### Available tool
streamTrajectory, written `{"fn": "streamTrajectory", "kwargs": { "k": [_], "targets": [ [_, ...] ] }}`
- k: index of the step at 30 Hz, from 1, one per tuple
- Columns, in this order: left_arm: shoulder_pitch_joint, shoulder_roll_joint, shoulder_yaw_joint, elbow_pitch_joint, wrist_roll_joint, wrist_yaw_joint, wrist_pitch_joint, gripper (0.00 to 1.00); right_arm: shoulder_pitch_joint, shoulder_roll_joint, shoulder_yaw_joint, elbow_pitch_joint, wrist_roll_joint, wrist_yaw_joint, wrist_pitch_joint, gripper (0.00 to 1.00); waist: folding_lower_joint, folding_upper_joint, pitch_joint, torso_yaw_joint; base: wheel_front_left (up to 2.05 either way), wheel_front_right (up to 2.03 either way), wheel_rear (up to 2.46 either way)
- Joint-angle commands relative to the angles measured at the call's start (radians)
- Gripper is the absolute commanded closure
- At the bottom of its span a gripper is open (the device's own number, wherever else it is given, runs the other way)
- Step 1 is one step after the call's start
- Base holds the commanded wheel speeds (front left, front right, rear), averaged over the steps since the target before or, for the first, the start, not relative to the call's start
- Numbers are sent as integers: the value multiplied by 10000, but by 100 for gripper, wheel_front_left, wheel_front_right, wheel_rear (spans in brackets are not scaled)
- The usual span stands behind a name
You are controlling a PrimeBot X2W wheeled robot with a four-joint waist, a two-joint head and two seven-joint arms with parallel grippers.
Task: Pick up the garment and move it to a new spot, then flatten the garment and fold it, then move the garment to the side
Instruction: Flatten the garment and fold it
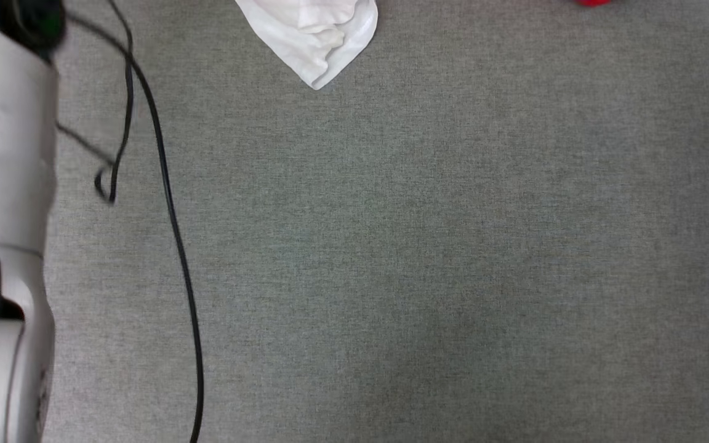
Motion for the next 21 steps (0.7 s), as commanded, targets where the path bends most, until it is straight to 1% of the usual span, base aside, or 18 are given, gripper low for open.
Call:
{"fn": "streamTrajectory", "kwargs": {
  "k": [1,3,6,12,17,18,19,21],
  "targets": [
    [443,22,63,34,-188,-87,-214,100,335,-52,266,35,253,-12,-188,100,-3,1,17,-44,0,0,0],
    [1272,19,44,74,-390,-136,-365,100,1023,27,632,120,507,-11,-381,100,-3,1,-66,-112,0,0,0],
    [2450,-56,12,-198,-639,-163,-543,100,2061,-83,1068,125,905,-11,-790,100,-3,1,-366,-43,0,0,0],
    [5334,-49,-42,-1359,-1015,-173,-667,100,4340,-405,1574,-73,1594,-12,-1432,100,-3,1,-1172,90,0,0,0],
    [7575,-68,170,-2499,-834,-162,-681,100,6009,-698,1771,-424,1986,-12,-1682,100,-3,1,-1969,180,0,0,0],
    [7990,-77,245,-2718,-797,-106,-681,100,6358,-746,1793,-511,2024,-12,-1720,100,-3,1,-2149,184,0,0,0],
    [7990,-77,245,-2718,-797,-106,-681,100,6358,-746,1793,-511,2024,-12,-1720,100,-3,1,-2149,184,0,0,0],
    [8761,-70,318,-3087,-707,2,-682,100,7005,-822,1804,-699,2084,-12,-1756,100,-3,1,-2486,187,0,0,0]
  ]
}}
